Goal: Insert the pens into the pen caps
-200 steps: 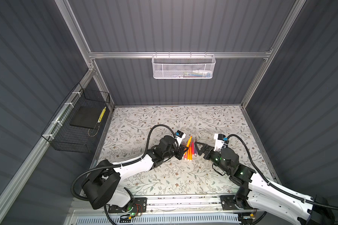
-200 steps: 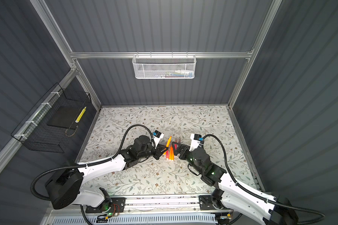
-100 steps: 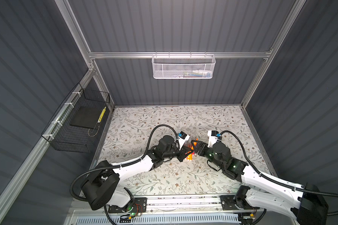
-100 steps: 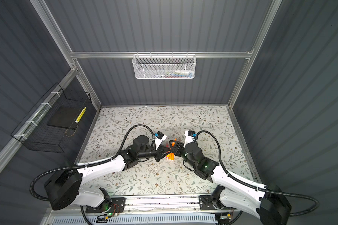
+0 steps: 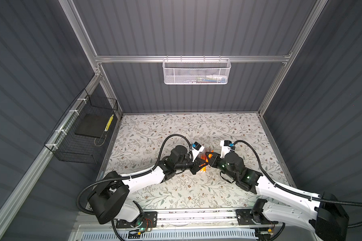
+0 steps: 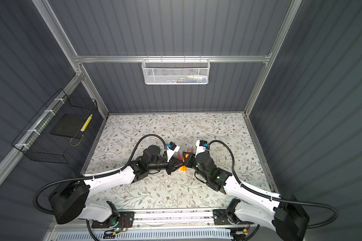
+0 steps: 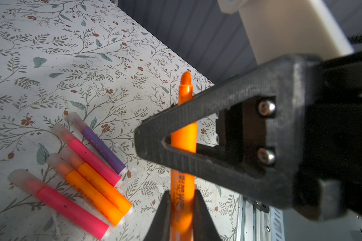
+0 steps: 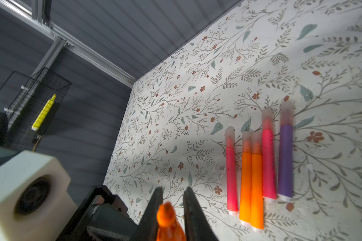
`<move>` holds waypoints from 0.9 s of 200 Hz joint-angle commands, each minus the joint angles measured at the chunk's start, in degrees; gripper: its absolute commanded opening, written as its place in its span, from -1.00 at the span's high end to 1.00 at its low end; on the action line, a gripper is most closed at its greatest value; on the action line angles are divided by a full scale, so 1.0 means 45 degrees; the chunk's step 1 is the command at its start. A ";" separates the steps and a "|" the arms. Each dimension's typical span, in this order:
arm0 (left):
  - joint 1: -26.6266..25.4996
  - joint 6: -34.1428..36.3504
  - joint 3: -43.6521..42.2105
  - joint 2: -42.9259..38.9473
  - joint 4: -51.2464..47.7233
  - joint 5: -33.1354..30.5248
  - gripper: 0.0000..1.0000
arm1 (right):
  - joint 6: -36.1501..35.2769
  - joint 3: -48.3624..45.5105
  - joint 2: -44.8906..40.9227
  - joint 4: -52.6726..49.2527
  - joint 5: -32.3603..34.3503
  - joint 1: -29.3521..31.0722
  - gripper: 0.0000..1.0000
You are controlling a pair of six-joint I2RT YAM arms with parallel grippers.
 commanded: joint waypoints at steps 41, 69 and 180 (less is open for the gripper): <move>-0.0080 0.0264 0.0219 0.0133 0.0188 0.0295 0.40 | -0.0011 -0.0002 -0.0635 0.0148 -0.0022 0.0087 0.98; -0.0080 0.0263 0.0199 0.0150 0.0224 0.0352 0.22 | 0.0002 0.0030 -0.0532 0.0374 -0.0125 0.0233 1.00; -0.0062 0.0254 0.0133 0.0071 0.0301 0.0337 0.65 | 0.0063 0.0114 -0.0037 0.0800 -0.0010 0.0617 1.00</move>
